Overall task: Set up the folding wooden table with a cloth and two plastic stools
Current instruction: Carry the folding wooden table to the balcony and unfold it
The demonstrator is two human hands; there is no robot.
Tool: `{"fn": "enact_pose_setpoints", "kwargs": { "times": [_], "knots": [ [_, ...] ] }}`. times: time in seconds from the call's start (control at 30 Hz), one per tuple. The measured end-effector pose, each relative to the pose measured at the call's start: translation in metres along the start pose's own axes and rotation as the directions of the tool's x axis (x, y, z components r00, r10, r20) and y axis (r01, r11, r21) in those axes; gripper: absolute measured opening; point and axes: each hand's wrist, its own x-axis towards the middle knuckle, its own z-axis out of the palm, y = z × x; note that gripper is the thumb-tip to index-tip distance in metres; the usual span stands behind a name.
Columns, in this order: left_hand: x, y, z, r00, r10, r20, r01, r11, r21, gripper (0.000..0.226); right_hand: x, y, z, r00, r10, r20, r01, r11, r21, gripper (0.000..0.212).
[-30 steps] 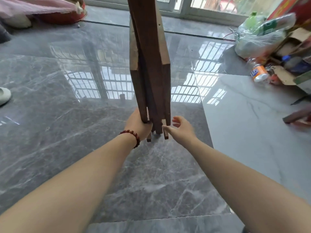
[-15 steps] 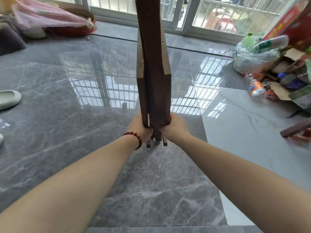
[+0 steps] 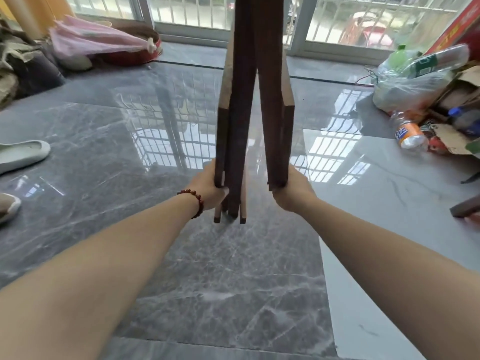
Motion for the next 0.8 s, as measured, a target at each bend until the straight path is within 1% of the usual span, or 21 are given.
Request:
{"fn": "enact_pose_setpoints", "kwargs": {
  "times": [0.13, 0.3, 0.33, 0.43, 0.53, 0.6, 0.67, 0.73, 0.8],
  "knots": [
    [-0.003, -0.001, 0.002, 1.000, -0.018, 0.003, 0.018, 1.000, -0.001, 0.017, -0.004, 0.016, -0.017, 1.000, 0.009, 0.024, -0.008, 0.999, -0.050, 0.016],
    [-0.005, -0.003, 0.005, 1.000, 0.015, 0.005, -0.015, 0.999, 0.030, 0.020, -0.008, 0.009, -0.003, 0.999, 0.001, 0.038, 0.000, 0.999, -0.039, 0.010],
    [-0.005, -0.004, 0.005, 1.000, 0.019, 0.003, -0.019, 0.999, 0.039, 0.022, -0.009, 0.006, 0.002, 0.999, -0.007, 0.031, 0.008, 1.000, -0.025, 0.009],
    [-0.008, -0.004, 0.005, 0.999, 0.034, 0.025, -0.035, 0.998, 0.049, 0.032, -0.013, -0.001, 0.018, 0.999, -0.017, 0.030, 0.014, 0.995, 0.100, 0.011],
    [-0.008, -0.006, 0.005, 0.999, 0.005, 0.034, -0.006, 1.000, 0.029, 0.027, -0.017, -0.008, 0.031, 1.000, -0.004, 0.004, 0.003, 0.976, 0.219, 0.008],
    [-0.008, -0.008, 0.004, 1.000, 0.004, 0.029, -0.005, 0.999, 0.036, 0.022, -0.019, -0.010, 0.041, 1.000, 0.025, -0.006, -0.022, 0.956, 0.294, 0.013],
    [-0.009, -0.009, 0.002, 0.999, 0.021, 0.035, -0.022, 1.000, 0.019, 0.017, -0.020, -0.004, 0.056, 0.997, 0.062, 0.038, -0.071, 0.946, 0.315, 0.026],
    [-0.010, -0.009, 0.000, 0.999, 0.025, 0.036, -0.025, 1.000, -0.004, 0.013, -0.020, 0.004, 0.072, 0.990, 0.110, 0.090, -0.132, 0.949, 0.286, 0.047],
    [-0.012, -0.010, -0.004, 0.998, 0.045, 0.032, -0.044, 0.999, -0.013, 0.016, -0.017, 0.009, 0.086, 0.979, 0.164, 0.124, -0.189, 0.956, 0.223, 0.060]
  ]
}}
